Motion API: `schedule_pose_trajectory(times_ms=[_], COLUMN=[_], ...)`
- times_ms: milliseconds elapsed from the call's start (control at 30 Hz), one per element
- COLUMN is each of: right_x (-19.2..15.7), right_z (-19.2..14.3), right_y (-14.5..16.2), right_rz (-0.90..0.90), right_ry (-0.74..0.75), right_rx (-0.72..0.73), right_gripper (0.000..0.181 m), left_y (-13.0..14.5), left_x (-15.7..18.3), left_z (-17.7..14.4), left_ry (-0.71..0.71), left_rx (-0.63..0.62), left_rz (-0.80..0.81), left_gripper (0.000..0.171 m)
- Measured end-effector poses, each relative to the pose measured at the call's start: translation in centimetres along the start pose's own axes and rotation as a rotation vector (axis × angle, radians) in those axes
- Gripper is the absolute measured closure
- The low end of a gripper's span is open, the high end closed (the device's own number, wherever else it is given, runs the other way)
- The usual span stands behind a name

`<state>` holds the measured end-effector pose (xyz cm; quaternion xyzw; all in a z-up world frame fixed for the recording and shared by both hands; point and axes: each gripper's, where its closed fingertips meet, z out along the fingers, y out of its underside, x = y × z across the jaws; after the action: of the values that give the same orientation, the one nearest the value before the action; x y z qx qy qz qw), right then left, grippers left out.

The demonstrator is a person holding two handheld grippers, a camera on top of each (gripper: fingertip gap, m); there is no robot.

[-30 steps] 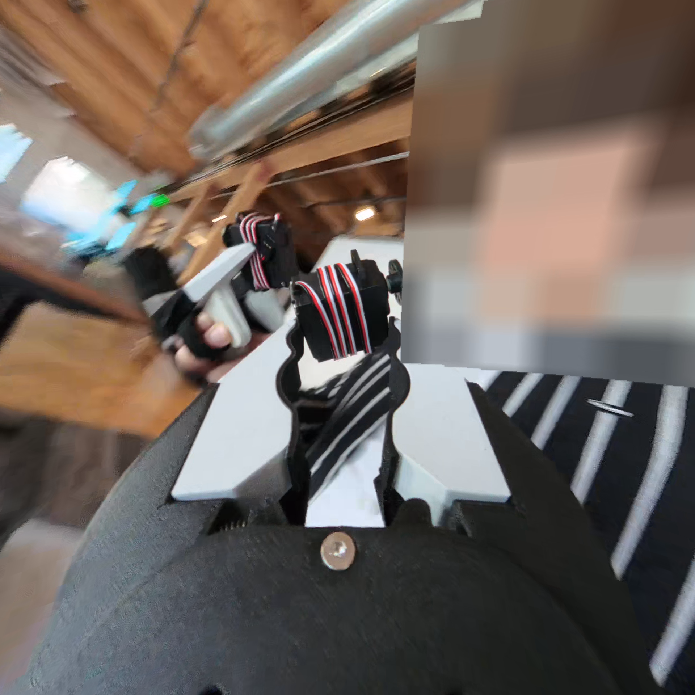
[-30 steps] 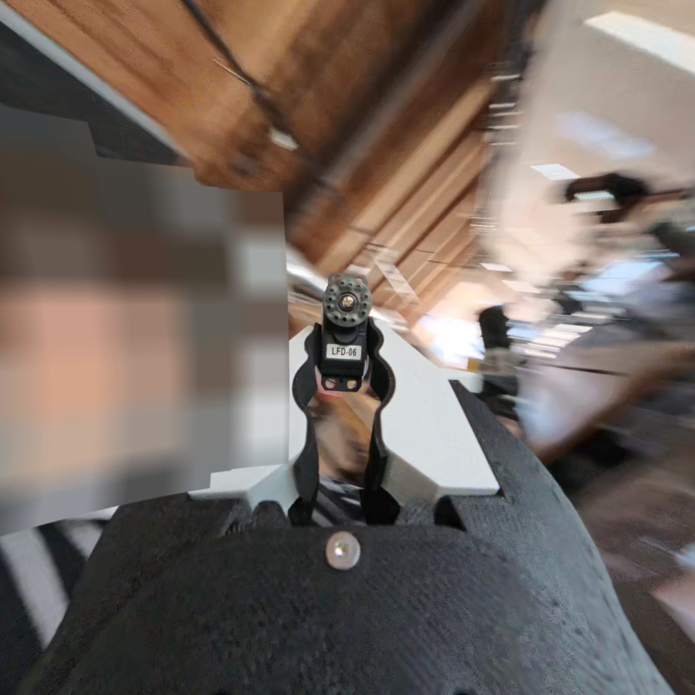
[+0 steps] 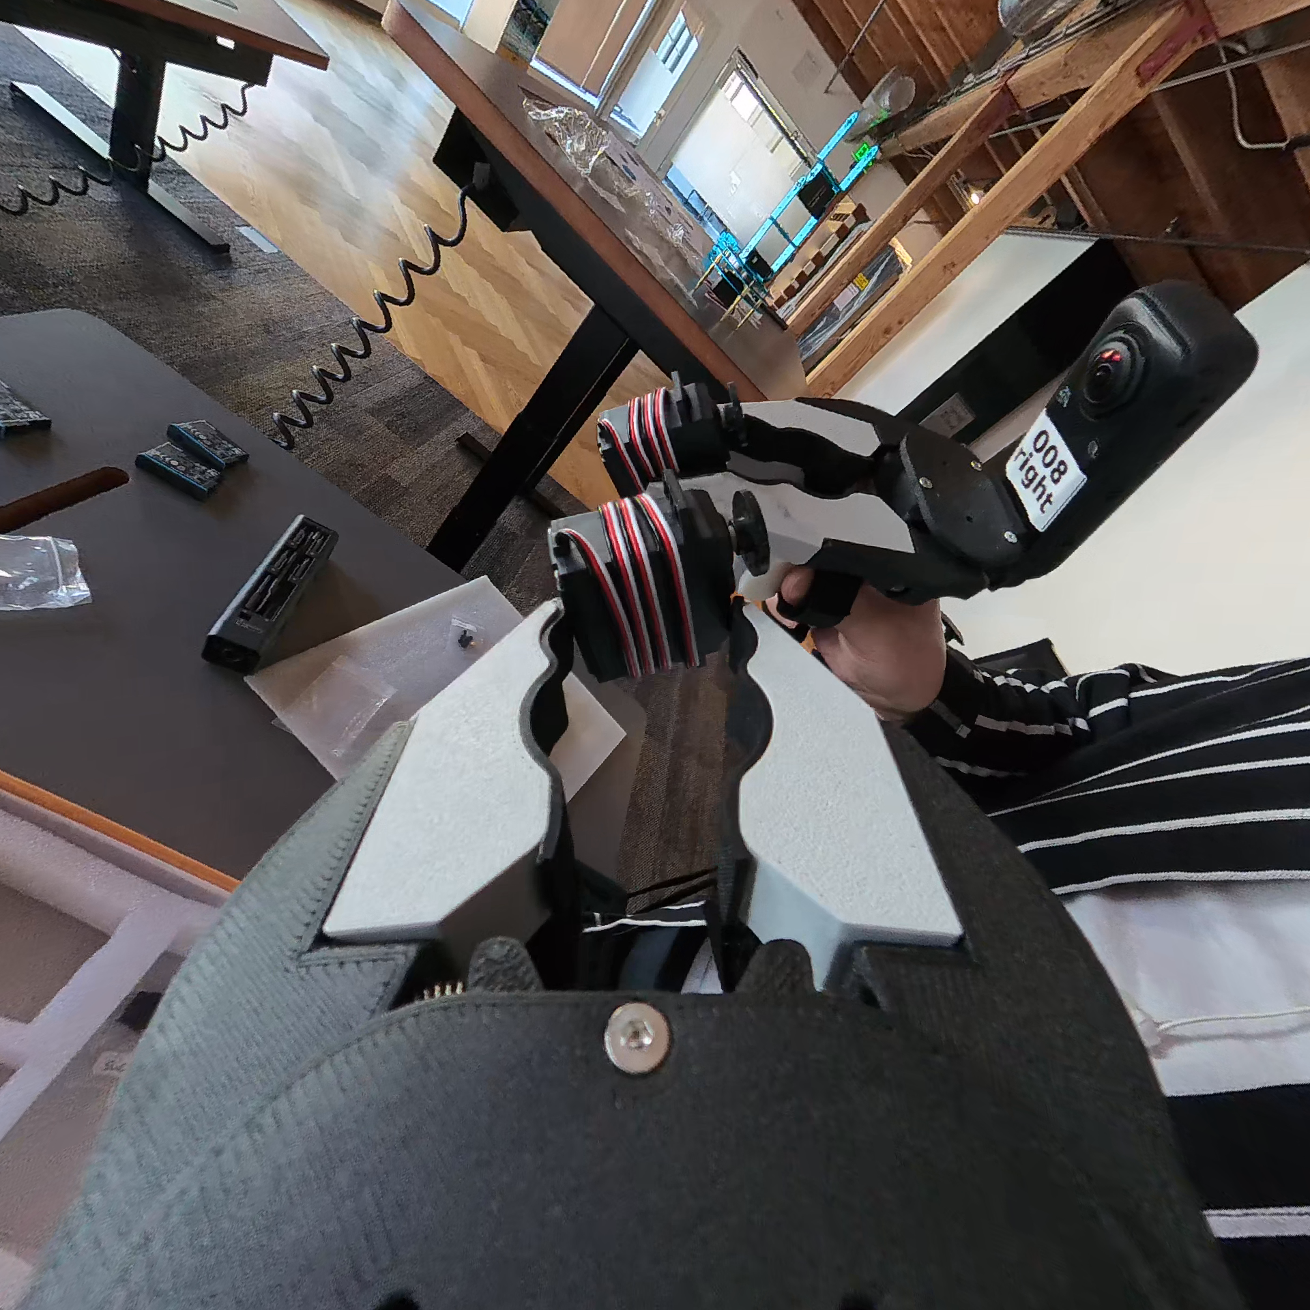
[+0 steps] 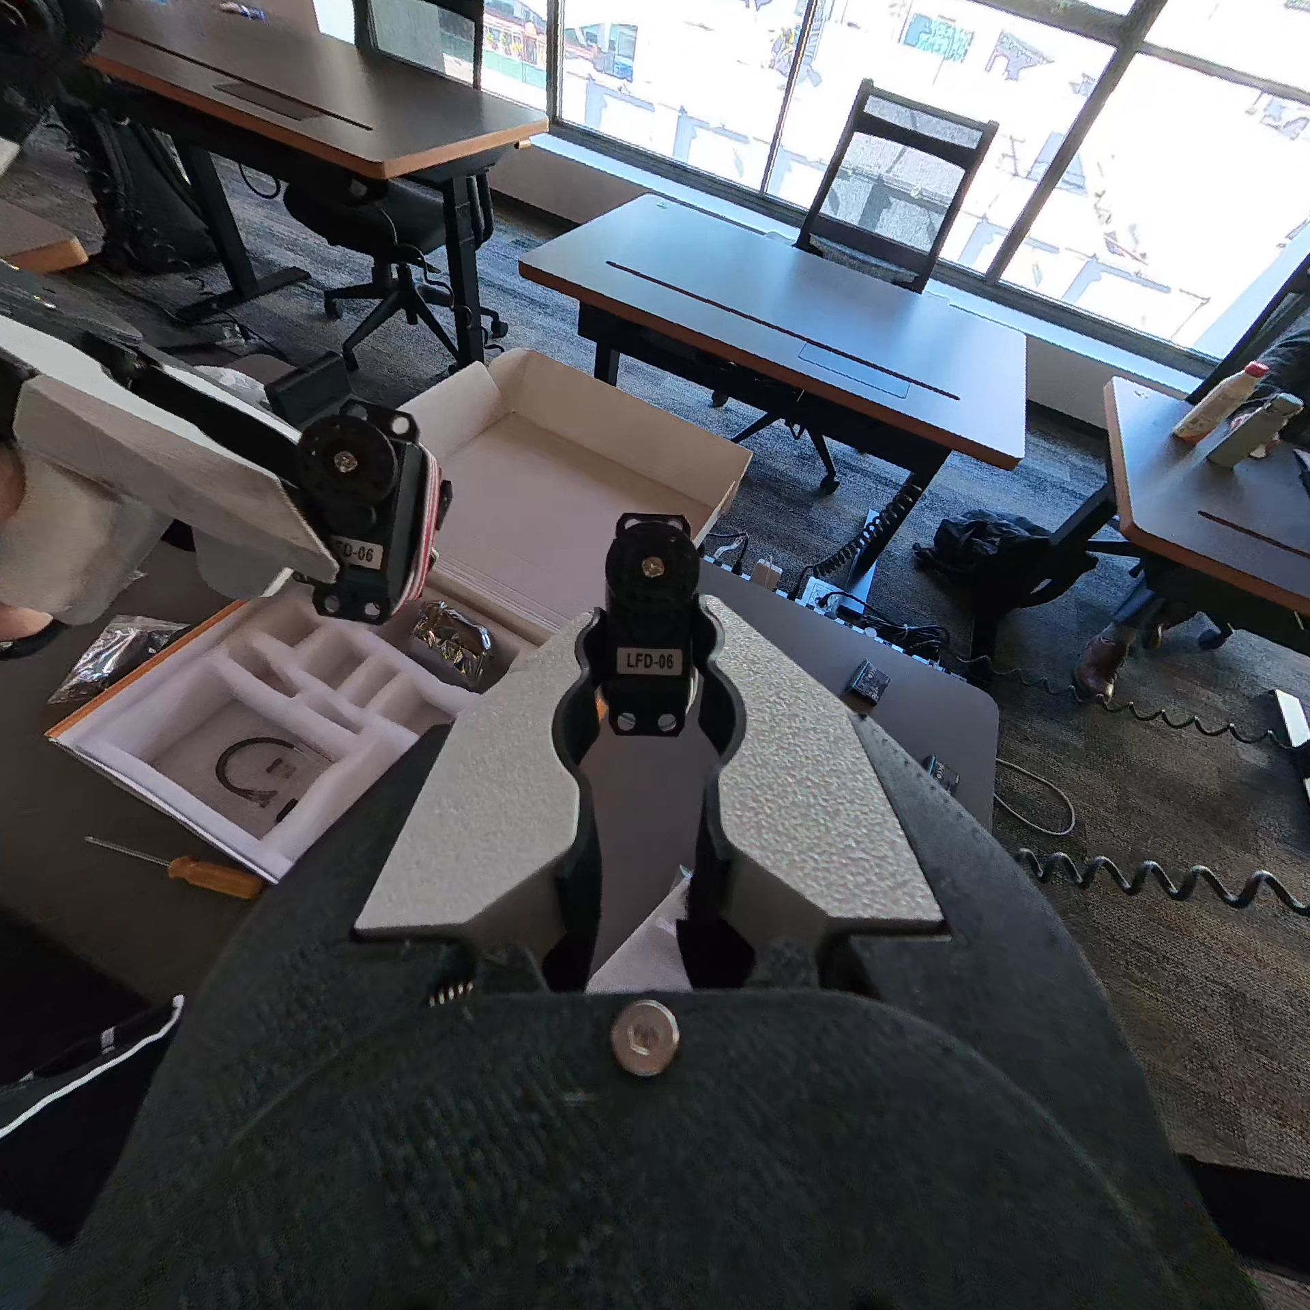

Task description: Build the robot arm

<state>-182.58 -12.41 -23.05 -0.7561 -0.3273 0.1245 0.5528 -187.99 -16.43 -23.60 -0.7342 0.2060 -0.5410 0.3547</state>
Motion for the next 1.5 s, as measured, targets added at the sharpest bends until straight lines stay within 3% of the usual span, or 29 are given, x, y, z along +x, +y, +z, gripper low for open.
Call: schedule_pose_trajectory(times_ms=[233,333,467,633,800,900,967,1100,1200,1333,1500], right_x=[-1.8,-2.8,-3.9,-5.2,-6.1,-6.2,-6.3,-7.7,-9.6,-11.6,-12.4], right_z=[-0.8,-1.0,-1.2,-3.7,-3.1,-2.2,-2.0,-1.6,-1.2,-0.8,-1.3], right_y=[-1.8,-2.5,-3.1,-6.1,-5.4,-2.6,-0.1,5.7,8.8,10.0,11.1], right_rz=[-0.094,-0.149,-0.2,-0.172,-0.137,-0.124,-0.103,0.01,0.059,0.034,0.071], right_ry=[0.004,0.003,-0.018,-0.054,-0.119,-0.137,-0.148,-0.233,-0.266,-0.26,-0.19], right_rx=[0.035,0.057,0.126,0.348,0.317,0.225,0.162,0.024,-0.069,-0.123,-0.175], right_gripper=[0.158,0.158,0.158,0.158,0.158,0.158,0.158,0.158,0.158,0.158,0.158], left_y=[-0.2,-0.2,-0.6,-1.9,-0.7,2.2,5.9,17.8,24.4,30.2,33.1], left_x=[1.2,0.8,1.5,4.9,3.3,-1.2,-6.2,-17.3,-20.5,-24.2,-27.0], left_z=[-0.4,-0.6,-0.8,-1.9,-2.8,-5.8,-9.2,-16.2,-17.7,-19.2,-20.0], left_ry=[0.144,0.143,0.141,0.225,0.126,0.006,-0.105,-0.43,-0.529,-0.726,-0.869], left_rx=[0.051,0.066,0.089,0.166,0.093,0.042,0.002,-0.188,-0.346,-0.661,-0.944], left_rz=[-0.111,-0.124,-0.042,0.162,0.163,0.028,-0.123,-0.462,-0.645,-0.625,-0.523], left_gripper=[0.128,0.128,0.128,0.128,0.128,0.128,0.128,0.128,0.128,0.128,0.128])
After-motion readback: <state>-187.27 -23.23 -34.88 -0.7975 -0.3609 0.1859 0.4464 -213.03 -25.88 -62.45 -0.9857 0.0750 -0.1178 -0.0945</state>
